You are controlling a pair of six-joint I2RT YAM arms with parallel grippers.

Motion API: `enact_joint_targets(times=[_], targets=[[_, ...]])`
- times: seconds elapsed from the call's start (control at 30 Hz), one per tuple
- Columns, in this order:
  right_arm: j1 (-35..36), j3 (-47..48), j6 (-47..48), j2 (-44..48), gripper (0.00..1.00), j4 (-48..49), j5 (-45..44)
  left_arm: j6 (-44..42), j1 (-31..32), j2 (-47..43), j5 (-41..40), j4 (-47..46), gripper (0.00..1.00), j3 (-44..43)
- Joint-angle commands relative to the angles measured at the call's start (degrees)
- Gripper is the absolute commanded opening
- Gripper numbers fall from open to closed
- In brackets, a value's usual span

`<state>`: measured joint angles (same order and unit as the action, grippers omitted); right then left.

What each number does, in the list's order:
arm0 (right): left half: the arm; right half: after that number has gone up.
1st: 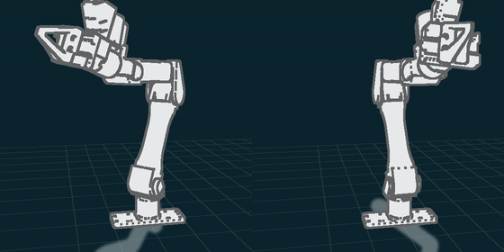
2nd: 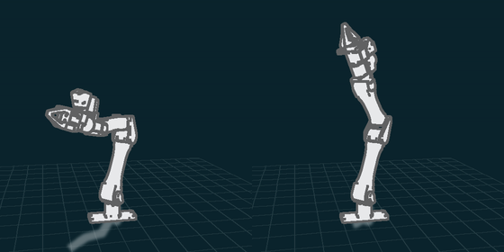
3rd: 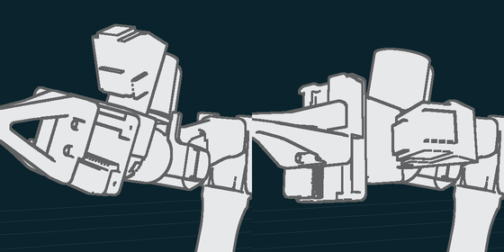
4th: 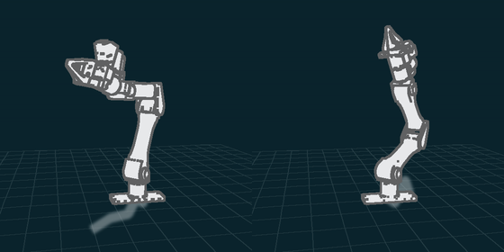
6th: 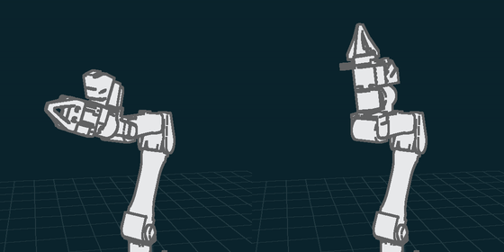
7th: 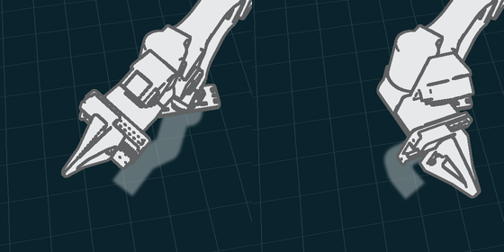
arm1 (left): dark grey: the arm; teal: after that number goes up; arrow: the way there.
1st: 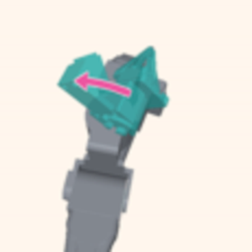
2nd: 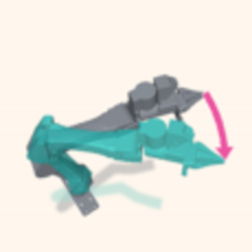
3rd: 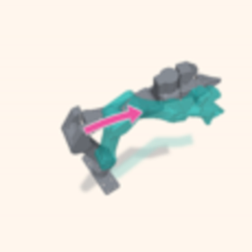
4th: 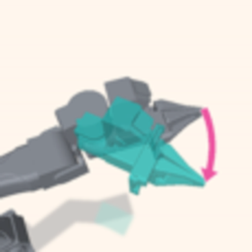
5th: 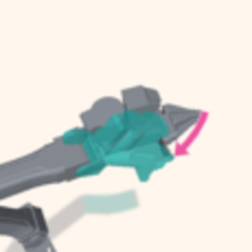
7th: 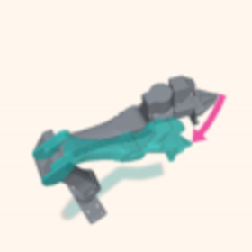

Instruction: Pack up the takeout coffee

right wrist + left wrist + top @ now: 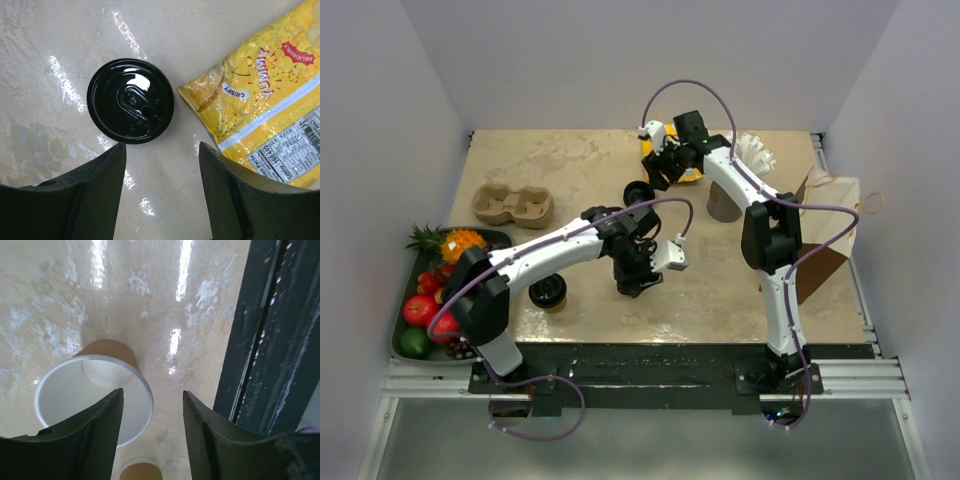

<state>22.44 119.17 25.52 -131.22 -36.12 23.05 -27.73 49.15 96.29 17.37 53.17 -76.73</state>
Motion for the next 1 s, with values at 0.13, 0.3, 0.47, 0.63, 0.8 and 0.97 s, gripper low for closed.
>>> enact_joint_targets(times=[0.13,0.3,0.47,0.63,0.8,0.97], targets=[[0.2,3.7,-0.2,-2.0,0.63,4.7,2.3,2.6,-16.4,-14.9,19.6,-11.2,0.67,-8.4],[0.1,5.0,0.8,-4.4,0.64,5.8,3.8,10.0,-31.8,-14.7,20.4,-11.5,0.68,-9.9],[0.2,4.5,1.3,-5.5,0.64,7.4,4.1,19.1,-41.8,-15.3,24.8,-14.8,0.67,-5.7],[0.2,4.6,0.8,-7.1,0.64,8.8,3.8,23.5,-43.3,-17.6,25.9,-18.9,0.66,-0.8],[0.1,4.8,0.1,-8.4,0.64,10.3,3.4,25.4,-43.3,-18.2,26.2,-20.2,0.66,1.4],[0.1,4.8,-0.2,-9.8,0.63,11.1,3.8,24.7,-43.4,-18.3,25.7,-19.7,0.66,1.9]])
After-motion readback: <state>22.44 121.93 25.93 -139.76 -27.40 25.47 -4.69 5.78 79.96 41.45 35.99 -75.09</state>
